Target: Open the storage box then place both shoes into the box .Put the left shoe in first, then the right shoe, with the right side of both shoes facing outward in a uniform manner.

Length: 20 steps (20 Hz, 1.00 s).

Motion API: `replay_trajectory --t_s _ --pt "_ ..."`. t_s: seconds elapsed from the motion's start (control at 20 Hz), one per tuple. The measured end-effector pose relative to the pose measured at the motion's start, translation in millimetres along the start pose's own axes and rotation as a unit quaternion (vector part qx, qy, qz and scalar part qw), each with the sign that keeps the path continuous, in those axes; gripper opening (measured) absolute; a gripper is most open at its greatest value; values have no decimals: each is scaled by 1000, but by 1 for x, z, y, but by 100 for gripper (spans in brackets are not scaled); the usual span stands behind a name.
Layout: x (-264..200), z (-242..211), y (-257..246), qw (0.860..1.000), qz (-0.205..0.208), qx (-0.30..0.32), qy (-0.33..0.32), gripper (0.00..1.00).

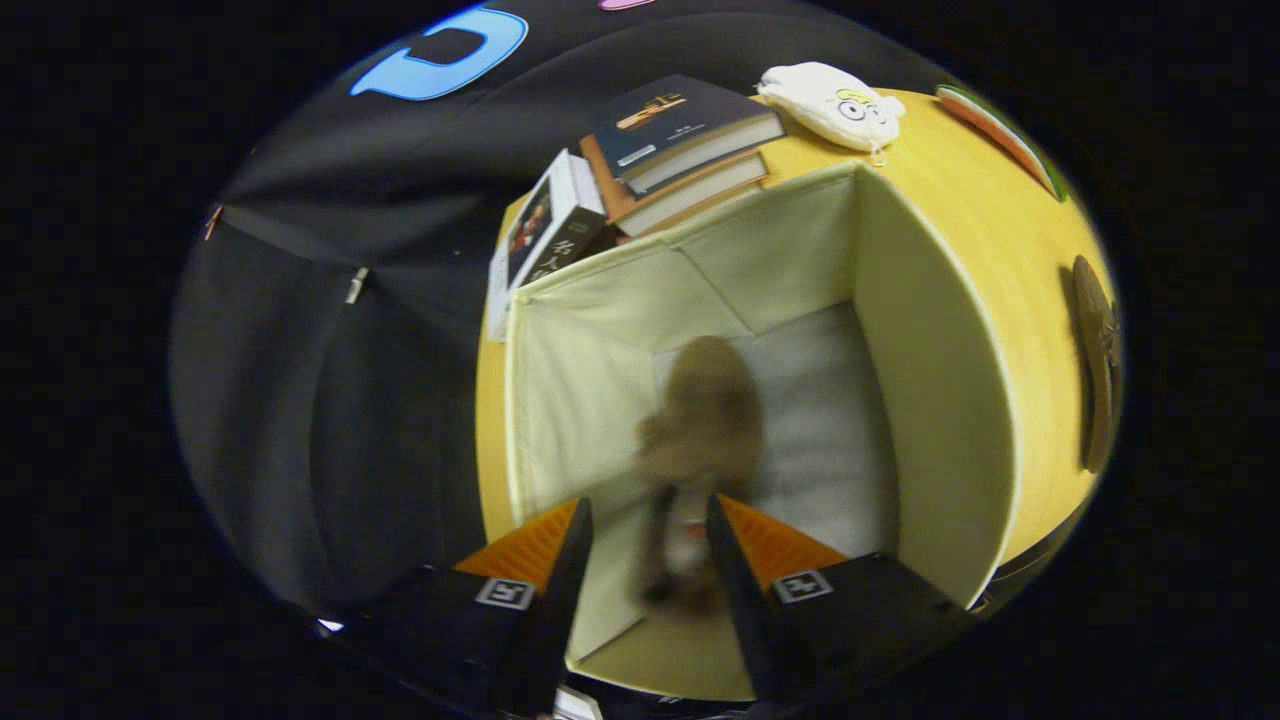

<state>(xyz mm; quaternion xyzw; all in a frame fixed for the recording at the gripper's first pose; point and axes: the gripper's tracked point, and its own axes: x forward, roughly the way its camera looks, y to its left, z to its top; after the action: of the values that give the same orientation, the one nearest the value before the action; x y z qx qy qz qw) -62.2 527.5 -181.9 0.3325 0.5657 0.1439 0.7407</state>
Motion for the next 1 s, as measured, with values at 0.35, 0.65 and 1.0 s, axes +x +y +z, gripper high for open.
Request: replay_trajectory --t_s 0.35,0.65,1.0 --pt "-29 5 14 998 45 -29 -14 98" --pt "-92 36 3 992 77 -72 -66 98" --pt "-176 92 -87 975 32 -130 -176 99"
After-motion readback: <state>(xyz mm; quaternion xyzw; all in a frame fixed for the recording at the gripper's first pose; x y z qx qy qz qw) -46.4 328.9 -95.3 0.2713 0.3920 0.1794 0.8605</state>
